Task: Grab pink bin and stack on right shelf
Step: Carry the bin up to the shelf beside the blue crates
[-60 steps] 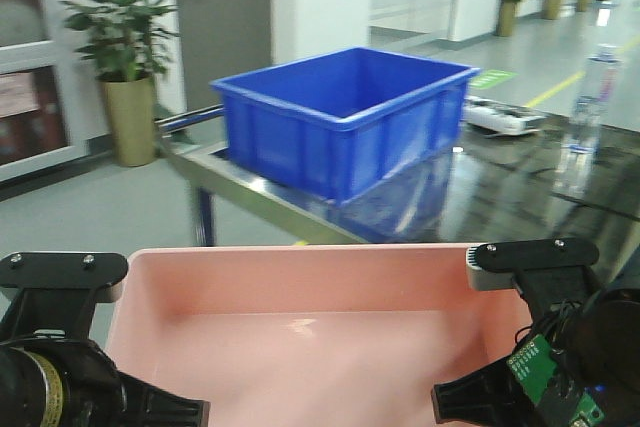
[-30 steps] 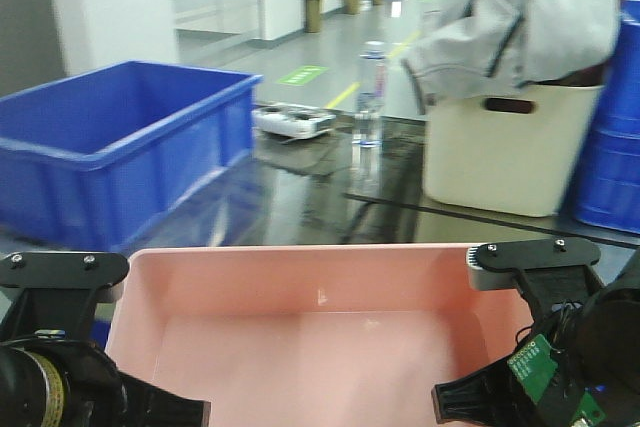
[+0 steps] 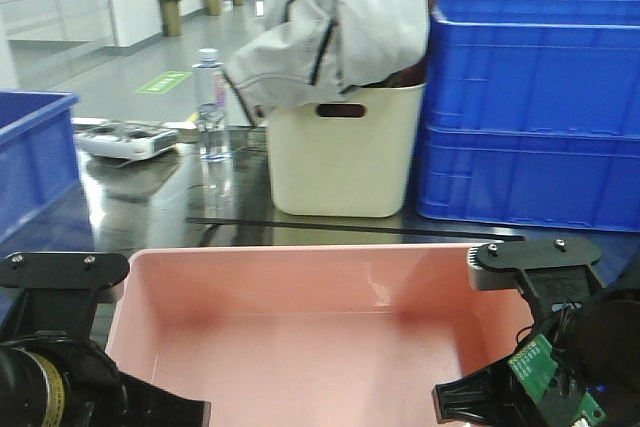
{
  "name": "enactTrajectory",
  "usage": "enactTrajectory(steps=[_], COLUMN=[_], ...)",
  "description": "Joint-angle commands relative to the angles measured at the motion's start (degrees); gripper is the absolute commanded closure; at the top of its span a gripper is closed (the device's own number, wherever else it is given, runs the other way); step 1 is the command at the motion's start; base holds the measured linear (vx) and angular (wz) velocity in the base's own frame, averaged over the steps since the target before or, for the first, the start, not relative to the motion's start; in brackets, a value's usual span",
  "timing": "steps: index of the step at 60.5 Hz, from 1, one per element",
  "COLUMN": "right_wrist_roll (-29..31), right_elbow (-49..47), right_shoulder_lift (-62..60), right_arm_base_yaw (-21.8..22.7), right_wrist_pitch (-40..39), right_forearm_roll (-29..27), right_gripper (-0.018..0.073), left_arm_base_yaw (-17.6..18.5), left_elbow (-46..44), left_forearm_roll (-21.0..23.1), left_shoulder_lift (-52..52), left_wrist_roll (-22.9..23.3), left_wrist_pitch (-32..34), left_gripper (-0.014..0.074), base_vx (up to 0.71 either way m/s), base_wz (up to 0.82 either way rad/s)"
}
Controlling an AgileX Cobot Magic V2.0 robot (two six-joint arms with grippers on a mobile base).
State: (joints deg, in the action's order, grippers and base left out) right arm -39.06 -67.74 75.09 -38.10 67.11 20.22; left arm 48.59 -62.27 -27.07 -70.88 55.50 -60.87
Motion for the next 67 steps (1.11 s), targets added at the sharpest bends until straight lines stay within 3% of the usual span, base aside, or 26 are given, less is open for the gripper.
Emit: enactTrajectory(steps=[1,27,67], right_wrist_roll=[0.4,0.4,0.5], right_elbow=[-1.7,-1.7,-1.7], right_shoulder_lift=[-1.5,-1.5,-1.5], right_arm_base_yaw=[-0.1,-0.1,-0.1], right_wrist_pitch=[-2.7,-2.7,-2.7], right_forearm_roll=[2.3,2.3,2.3], right_gripper=[0.0443,0.0443,0.0443], left_arm_base_yaw=[0.5,0.5,0.5], left_elbow=[-1.8,-1.8,-1.8], left_forearm_roll=[-1.9,-1.9,-1.9], left_shoulder_lift=[1.7,1.7,1.7], left_wrist_roll=[-0.1,-0.1,-0.1], left_wrist_pitch=[3.7,3.7,3.7], left_gripper=[0.0558,0.0558,0.0558], base_vx=[0.12,0.11,0.11], base_wz=[-0.40,-0.23,0.02])
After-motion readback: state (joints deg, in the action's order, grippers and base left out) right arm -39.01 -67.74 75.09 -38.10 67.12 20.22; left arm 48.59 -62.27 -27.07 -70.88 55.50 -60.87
